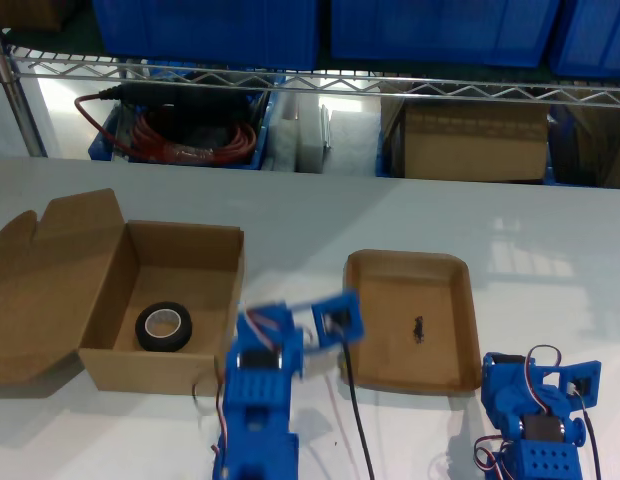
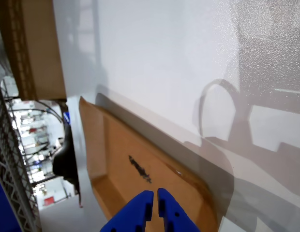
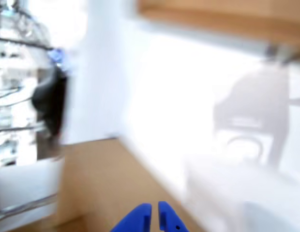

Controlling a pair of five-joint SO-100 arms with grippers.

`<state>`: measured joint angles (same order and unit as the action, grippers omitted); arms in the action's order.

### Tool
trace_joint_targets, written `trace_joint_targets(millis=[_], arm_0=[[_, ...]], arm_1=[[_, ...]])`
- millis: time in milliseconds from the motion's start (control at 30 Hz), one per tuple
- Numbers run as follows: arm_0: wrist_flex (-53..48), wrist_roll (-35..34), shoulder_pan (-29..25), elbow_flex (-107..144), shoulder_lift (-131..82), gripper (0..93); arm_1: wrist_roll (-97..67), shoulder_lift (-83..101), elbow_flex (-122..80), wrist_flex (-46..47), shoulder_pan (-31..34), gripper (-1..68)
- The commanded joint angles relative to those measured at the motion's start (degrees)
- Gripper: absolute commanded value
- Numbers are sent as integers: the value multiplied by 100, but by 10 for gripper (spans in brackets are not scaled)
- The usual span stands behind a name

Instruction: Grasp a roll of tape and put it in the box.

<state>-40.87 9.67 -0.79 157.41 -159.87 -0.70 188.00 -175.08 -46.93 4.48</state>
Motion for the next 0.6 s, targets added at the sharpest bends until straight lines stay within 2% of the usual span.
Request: trace_joint_targets(millis=[0,233,567], arm_0=[[53,79,-141,1468,-1740,0],[-527,88,-202,1960,-3023,0],[-554,44,-229,1969,-3067,0]], arm_1=[[18,35,-79,26,18,3],[18,35,-79,26,18,3],[18,35,-79,26,18,3]])
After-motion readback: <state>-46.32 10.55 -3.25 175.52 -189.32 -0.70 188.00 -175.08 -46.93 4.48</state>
